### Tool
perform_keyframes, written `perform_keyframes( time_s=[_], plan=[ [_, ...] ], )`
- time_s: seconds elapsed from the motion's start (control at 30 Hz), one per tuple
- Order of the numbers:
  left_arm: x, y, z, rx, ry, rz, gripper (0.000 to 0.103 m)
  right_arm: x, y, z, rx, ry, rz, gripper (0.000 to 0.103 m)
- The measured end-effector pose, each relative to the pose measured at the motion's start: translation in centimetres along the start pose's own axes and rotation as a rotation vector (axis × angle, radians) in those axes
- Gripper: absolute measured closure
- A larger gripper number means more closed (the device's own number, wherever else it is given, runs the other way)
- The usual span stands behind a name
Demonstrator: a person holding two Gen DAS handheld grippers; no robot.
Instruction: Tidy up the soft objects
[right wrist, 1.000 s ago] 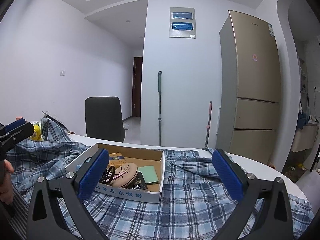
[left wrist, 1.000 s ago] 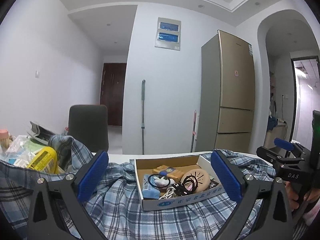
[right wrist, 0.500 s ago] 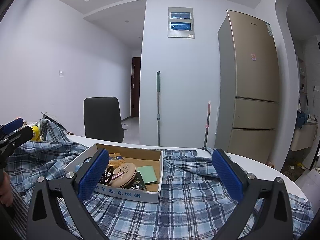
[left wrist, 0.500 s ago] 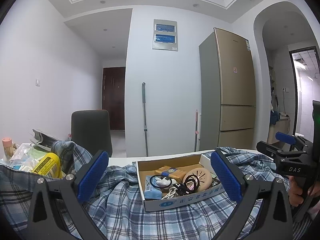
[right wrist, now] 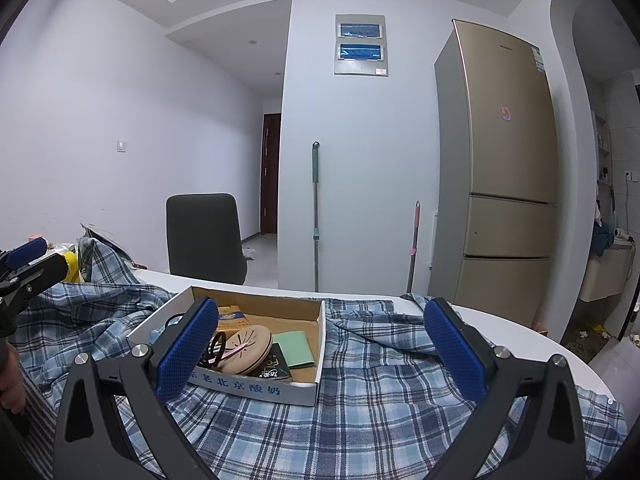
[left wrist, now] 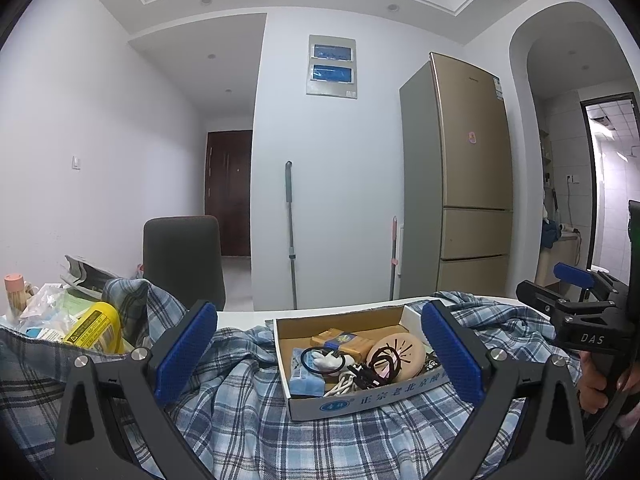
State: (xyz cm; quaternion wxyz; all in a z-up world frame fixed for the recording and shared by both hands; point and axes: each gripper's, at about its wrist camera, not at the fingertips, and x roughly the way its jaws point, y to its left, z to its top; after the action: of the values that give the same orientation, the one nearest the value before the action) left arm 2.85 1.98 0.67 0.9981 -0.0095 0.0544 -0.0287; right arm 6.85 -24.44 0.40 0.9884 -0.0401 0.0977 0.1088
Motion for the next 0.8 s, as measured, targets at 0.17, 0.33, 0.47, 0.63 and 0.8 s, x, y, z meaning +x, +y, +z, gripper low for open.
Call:
perform_keyframes(
  time_s=[0.17,0.33,0.47,0.63,0.8],
  plan=[
    [0.08,0.06,-0.26,0.0,0.0,0.001,0.0,-0.02,0.0,-0.01,-0.003,0.001,0.0,0.0],
    [0.16,0.14,-0.44,-0.003,0.005,0.002,0.0,-0.13,0.05,-0.01,-0.003,-0.001,-0.003,0.0],
    [0.34,0.41,-0.6,-0.015,0.015,0.005,0.0,-0.06,0.0,-0.04,-0.001,0.012,0.005,0.0],
    [0.49,0.67,-0.48,-0.024,0.023,0.007,0.0,-0.05,0.0,-0.03,0.001,0.016,0.002,0.0],
    [0.41,0.68,-0.42,-0.018,0.021,0.007,0.0,-0.02,0.0,-0.03,0.001,0.018,0.001,0.0]
  ],
)
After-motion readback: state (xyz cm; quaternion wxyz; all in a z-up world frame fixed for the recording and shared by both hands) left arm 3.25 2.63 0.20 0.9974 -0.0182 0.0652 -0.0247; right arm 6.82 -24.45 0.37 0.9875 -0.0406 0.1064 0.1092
